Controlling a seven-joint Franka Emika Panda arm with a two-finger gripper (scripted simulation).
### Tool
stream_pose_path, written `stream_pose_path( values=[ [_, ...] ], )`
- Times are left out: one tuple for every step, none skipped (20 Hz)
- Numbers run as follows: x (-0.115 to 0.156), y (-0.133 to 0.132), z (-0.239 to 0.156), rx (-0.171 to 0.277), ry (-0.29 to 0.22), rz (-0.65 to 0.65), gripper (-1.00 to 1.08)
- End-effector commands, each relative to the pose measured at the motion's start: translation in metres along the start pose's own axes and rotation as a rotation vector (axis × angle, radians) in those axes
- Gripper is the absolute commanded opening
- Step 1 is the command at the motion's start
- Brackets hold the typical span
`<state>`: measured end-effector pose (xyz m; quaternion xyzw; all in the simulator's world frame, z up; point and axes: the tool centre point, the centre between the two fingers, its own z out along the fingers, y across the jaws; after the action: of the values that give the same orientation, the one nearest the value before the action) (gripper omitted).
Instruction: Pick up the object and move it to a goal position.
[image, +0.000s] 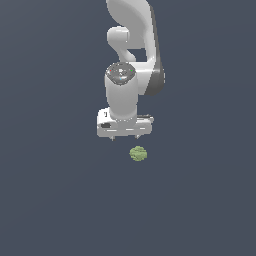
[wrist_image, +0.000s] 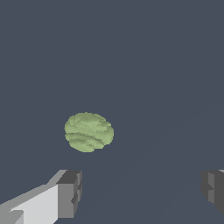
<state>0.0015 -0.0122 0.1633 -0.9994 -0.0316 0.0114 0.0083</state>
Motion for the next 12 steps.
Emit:
stream_pose_path(
  values=[
    [0.0, -0.001, 0.003, -0.002, -0.001, -0.04, 1.0],
    [0.001, -0.002, 0.004, -0.003, -0.001, -0.058, 1.0],
    [0.001, -0.003, 0.005, -0.004, -0.001, -0.079, 1.0],
    [0.001, -0.004, 0.006, -0.005, -0.001, -0.101, 1.0],
    [0.001, -0.004, 0.008, -0.007, -0.001, -0.124, 1.0],
    [0.002, -0.005, 0.009, -0.008, -0.002, -0.149, 1.0],
    [0.002, -0.006, 0.011, -0.009, -0.002, -0.175, 1.0],
    [0.002, -0.007, 0.012, -0.01, -0.002, -0.203, 1.0],
    [0.002, -0.009, 0.014, -0.011, -0.003, -0.233, 1.0],
    [0.003, -0.01, 0.016, -0.013, -0.003, -0.264, 1.0],
    [0.003, -0.011, 0.018, -0.014, -0.003, -0.295, 1.0],
    [0.003, -0.012, 0.02, -0.015, -0.004, -0.327, 1.0]
  ],
)
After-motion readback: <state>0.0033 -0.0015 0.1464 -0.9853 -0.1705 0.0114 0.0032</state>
